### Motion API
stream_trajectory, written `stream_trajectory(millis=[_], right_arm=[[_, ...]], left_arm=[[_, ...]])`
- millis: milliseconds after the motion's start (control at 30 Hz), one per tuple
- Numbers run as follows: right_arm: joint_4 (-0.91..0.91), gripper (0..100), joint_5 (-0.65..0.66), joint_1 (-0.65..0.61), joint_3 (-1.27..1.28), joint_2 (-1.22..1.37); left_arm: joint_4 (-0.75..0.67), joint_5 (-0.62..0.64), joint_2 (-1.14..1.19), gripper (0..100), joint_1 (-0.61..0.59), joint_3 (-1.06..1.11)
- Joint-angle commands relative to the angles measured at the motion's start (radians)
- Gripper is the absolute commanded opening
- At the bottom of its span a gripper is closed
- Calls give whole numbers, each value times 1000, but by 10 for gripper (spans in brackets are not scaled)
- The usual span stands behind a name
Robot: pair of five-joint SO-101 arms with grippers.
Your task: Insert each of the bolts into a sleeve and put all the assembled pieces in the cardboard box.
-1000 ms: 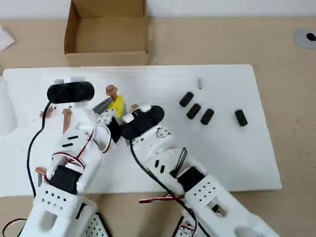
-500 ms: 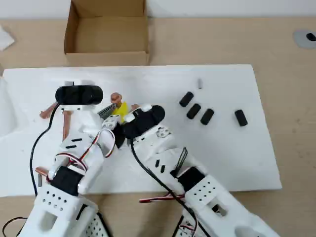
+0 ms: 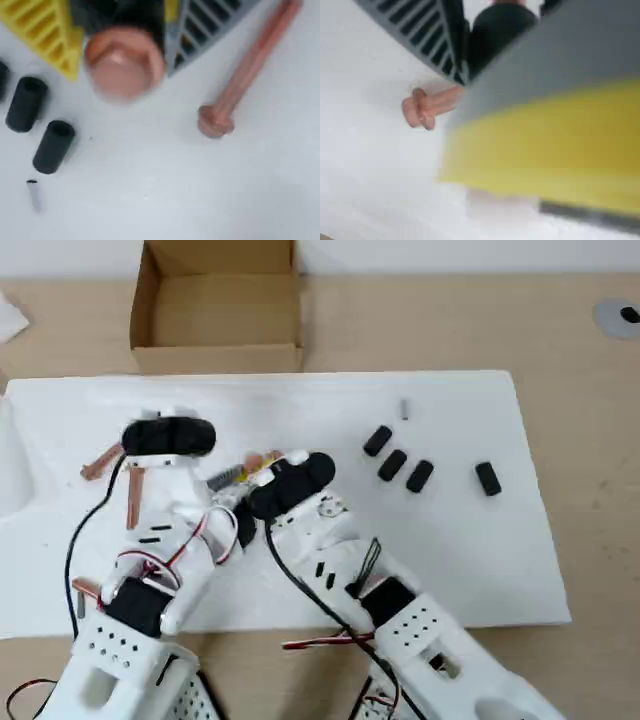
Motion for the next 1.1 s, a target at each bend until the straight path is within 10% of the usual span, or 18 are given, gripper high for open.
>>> stream_trajectory(millis=[0,467,733,1067], right_arm=[[-25,9,-6,12,-42,-28],[-17,9,-8,168,-202,24],[157,9,-8,272,-710,559],[270,9,40,321,-1417,1204]], left_arm=[[55,5,-8,140,-15,-86],[443,-210,-4,138,-107,-419],[439,-262,22,136,-419,-379],[299,-261,186,136,-439,-230]])
